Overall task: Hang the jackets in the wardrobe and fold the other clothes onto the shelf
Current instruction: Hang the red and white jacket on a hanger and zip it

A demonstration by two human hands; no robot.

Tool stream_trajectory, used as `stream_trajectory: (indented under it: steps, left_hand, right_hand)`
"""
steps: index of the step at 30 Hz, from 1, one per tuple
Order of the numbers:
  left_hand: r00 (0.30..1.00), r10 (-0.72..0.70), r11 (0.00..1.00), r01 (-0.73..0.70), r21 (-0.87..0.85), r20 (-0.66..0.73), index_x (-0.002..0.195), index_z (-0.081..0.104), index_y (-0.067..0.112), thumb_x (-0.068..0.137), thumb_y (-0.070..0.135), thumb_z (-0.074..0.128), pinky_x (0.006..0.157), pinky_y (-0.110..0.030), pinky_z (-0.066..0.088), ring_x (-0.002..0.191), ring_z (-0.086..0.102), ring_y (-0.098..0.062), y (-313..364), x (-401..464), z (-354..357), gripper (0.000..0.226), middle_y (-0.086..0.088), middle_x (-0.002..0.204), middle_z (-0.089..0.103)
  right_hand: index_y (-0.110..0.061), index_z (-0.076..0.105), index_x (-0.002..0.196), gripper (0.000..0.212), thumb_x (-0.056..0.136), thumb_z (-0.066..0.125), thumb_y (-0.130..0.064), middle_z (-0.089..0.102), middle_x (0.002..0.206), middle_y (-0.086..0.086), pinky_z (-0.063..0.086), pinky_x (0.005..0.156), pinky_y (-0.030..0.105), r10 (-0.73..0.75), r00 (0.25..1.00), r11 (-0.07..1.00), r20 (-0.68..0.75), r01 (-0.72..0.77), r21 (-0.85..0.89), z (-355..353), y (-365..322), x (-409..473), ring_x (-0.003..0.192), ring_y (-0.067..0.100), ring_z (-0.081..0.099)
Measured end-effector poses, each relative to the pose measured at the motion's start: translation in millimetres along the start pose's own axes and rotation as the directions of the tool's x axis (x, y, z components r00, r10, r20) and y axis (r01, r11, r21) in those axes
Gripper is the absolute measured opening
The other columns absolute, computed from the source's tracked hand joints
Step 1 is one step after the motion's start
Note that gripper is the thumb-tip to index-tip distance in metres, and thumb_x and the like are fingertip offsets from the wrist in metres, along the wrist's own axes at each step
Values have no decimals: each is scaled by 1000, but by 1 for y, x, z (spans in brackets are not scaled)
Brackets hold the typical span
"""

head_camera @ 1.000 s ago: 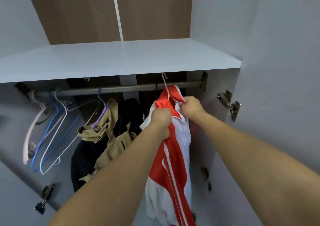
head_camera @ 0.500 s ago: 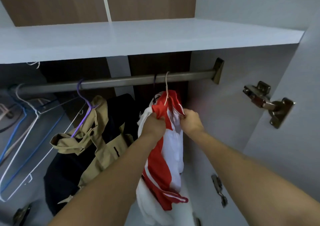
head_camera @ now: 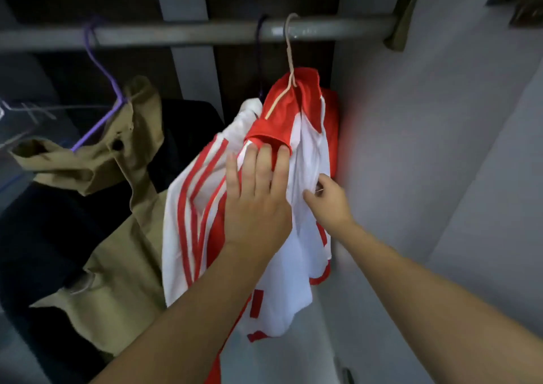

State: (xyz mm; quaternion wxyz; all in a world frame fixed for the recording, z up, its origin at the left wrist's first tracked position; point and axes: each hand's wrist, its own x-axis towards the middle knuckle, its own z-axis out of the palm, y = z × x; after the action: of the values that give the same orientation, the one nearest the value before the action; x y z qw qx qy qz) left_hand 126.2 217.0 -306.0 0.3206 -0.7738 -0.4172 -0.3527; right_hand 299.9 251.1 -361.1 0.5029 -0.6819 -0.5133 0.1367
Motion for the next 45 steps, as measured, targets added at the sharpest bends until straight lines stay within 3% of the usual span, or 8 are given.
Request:
stream_trajectory:
  steps: [6, 15, 20, 26, 31, 38, 41, 45]
  left_hand:
    - [988, 36, 987, -58, 147, 150, 154, 25, 8, 80, 24, 56, 120, -57, 0, 148, 16, -39, 24, -95, 60, 82, -18, 160, 23]
    - [887, 275, 905, -369, 212, 370, 142, 48, 9, 85, 33, 48, 115, -60, -15, 148, 16, -40, 56, -225, 139, 62, -19, 157, 30]
    - [819, 299, 879, -436, 194, 489, 146, 31, 7, 90, 30, 37, 101, -60, -36, 143, 16, -38, 62, -266, 172, 61, -20, 147, 34]
    - [852, 253, 903, -378, 205, 458, 155, 13, 17, 96, 35, 40, 103, -54, -3, 127, 33, -35, 64, -277, 198, 68, -16, 129, 57]
    - [817, 273, 887, -418, 196, 507, 123, 50, 20, 94, 22, 42, 110, -49, 13, 113, 48, -32, 69, -271, 202, 30, -9, 101, 71]
    - [765, 260, 950, -94, -298, 589, 83, 42, 24, 82, 26, 47, 113, -44, 8, 85, 56, -21, 59, -281, 203, 6, 7, 66, 48]
    - [787, 260, 750, 201, -631, 560, 63, 42, 19, 68, 31, 47, 80, -28, 38, 60, 42, -14, 50, -289, 202, 15, 7, 53, 41]
    - [764, 151, 532, 472, -703, 627, 56, 45, 15, 63, 27, 51, 54, -28, 29, 50, 35, -13, 46, -289, 196, 15, 8, 49, 37]
  right_hand:
    - [-22, 37, 67, 29, 81, 60, -11, 42, 61, -8, 30, 48, 17, -78, 994, 997, -74, 77, -11, 36, 83, -18, 52, 8, 36]
    - [-25, 47, 78, 18, 80, 60, -14, 56, 73, -6, 44, 68, 31, -32, 995, 999, -98, 29, -27, 113, 226, -69, 71, 16, 53]
    - [-19, 53, 77, 17, 77, 69, -20, 60, 76, -4, 44, 64, 27, 171, 985, 972, 2, -169, 164, 146, 278, -98, 70, 13, 53]
    - [-17, 55, 83, 12, 89, 59, -26, 54, 74, 1, 43, 62, 30, 519, 730, 532, 444, -683, 501, 167, 314, -120, 67, 17, 50]
    - [-16, 57, 87, 14, 97, 49, -24, 68, 95, -1, 40, 71, 26, 436, 738, 322, 515, -663, 676, 177, 323, -121, 91, 15, 58]
    - [-19, 60, 94, 4, 91, 61, -20, 52, 93, 2, 47, 71, 27, 380, 777, 229, 501, -604, 763, 186, 328, -134, 75, 16, 54]
    - [-13, 56, 84, 9, 90, 60, -18, 63, 91, 8, 52, 85, 34, 299, 782, 61, 546, -587, 807, 180, 326, -140, 90, 25, 63]
    - [-11, 64, 92, 12, 91, 55, -19, 67, 80, 8, 50, 81, 37, 187, 806, 13, 562, -574, 819, 166, 318, -151, 77, 25, 63]
